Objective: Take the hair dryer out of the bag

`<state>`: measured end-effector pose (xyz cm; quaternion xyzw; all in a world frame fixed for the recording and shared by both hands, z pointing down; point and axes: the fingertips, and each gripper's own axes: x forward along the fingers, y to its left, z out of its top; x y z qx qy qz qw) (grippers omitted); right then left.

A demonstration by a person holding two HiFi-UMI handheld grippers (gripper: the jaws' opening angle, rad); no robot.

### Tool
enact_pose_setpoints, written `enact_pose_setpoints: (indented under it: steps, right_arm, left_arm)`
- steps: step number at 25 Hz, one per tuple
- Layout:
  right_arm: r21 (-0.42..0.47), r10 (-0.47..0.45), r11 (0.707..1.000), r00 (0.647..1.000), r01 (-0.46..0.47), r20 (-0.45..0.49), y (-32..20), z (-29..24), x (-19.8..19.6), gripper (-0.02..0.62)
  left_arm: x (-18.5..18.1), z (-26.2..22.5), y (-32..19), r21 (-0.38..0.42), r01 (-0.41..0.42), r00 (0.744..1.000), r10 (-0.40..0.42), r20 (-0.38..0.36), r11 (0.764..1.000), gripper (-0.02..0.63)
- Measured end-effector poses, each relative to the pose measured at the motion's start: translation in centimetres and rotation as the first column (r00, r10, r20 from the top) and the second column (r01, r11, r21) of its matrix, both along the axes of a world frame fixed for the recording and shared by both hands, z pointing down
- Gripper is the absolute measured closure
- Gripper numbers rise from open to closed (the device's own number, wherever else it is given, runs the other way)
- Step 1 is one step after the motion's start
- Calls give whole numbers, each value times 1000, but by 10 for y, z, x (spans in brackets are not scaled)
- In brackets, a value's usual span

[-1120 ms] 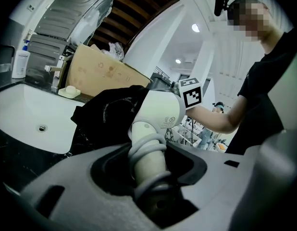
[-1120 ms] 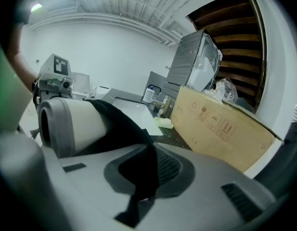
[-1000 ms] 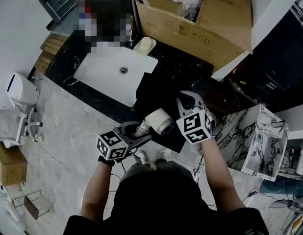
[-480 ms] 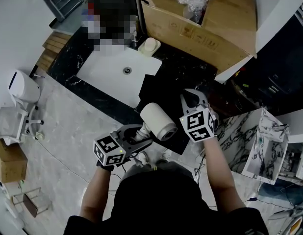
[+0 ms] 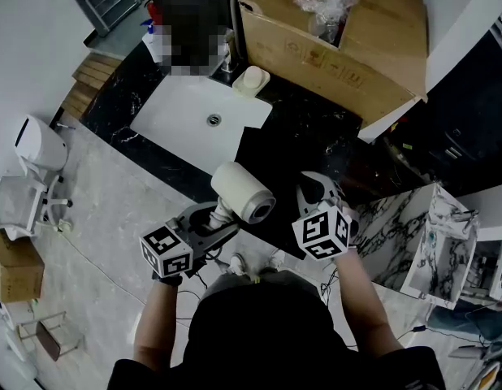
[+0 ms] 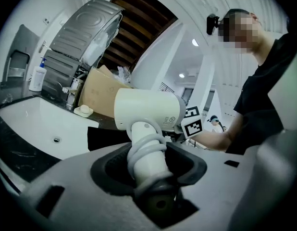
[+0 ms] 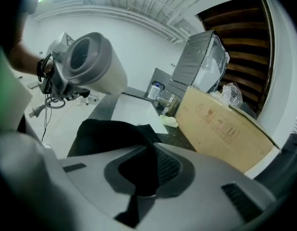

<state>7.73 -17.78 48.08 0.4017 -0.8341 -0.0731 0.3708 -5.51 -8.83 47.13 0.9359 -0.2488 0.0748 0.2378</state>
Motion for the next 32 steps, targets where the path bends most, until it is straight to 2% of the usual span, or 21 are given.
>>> enact_pose_setpoints:
  steps: [7,11,21,24,32]
  right_arm:
    - [-16,13,1000,998,-13,-55,25,8,-5,563]
    - [-37,20,999,998,-22,-57,36,10,-9,560]
    - [-129,25,991,997,-33,-67,79,32,-12,545]
    - [-154,19,988,998,-28,-62,86,35,-12,519]
    - [-273,-15,962,1000,18,14,106,42,-8,379]
  left_arm:
    - [-20,-6,-15,16,86,996,-86,-2,996,390]
    - [-27,-17,-22,39,128,992,-127,-15,991,390]
    - [-44,-42,-29,91,186,982,-184,-33,978,390]
    - [-49,-48,-32,97,196,980,-192,-50,976,390]
    - [-56,-63,-34,121,202,978,-194,-79,972,390]
